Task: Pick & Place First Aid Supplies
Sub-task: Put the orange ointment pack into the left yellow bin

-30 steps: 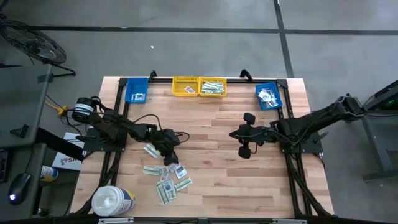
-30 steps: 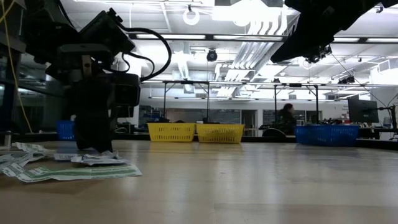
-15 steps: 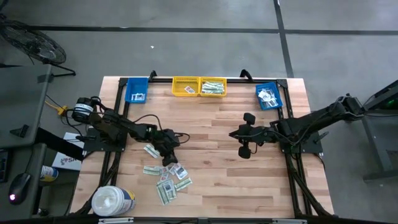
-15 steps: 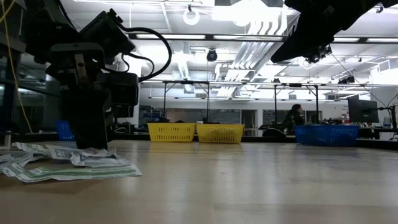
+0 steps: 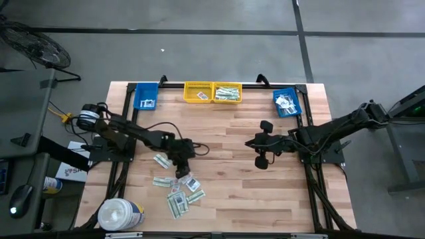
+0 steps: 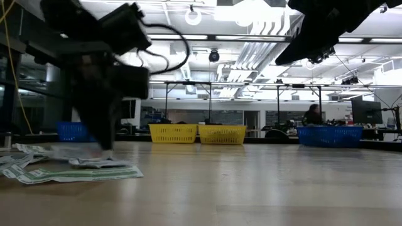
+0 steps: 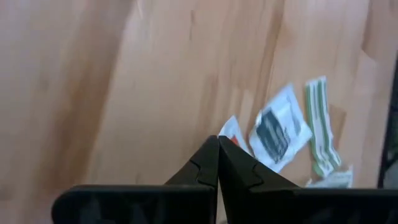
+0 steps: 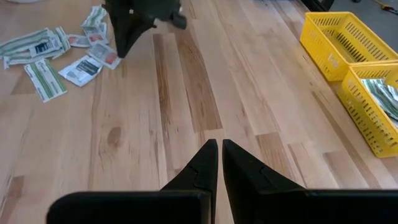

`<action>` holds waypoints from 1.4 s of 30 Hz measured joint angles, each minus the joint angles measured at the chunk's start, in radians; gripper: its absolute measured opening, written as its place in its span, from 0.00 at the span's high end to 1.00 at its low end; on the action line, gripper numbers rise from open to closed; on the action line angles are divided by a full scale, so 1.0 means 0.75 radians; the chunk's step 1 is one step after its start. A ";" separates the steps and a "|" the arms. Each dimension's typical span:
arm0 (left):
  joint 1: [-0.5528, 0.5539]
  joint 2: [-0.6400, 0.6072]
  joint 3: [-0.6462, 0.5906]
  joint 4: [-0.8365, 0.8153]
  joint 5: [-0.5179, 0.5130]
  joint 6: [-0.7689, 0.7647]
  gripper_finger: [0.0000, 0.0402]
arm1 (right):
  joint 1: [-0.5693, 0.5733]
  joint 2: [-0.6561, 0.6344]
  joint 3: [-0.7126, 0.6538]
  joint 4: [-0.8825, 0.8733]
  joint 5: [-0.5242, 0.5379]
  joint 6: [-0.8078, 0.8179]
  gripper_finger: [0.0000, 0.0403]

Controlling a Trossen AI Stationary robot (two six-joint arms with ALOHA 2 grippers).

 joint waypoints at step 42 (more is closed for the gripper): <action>0.198 -0.012 0.619 -0.706 -1.231 0.619 1.00 | 0.000 0.000 0.000 -0.034 0.008 0.018 0.96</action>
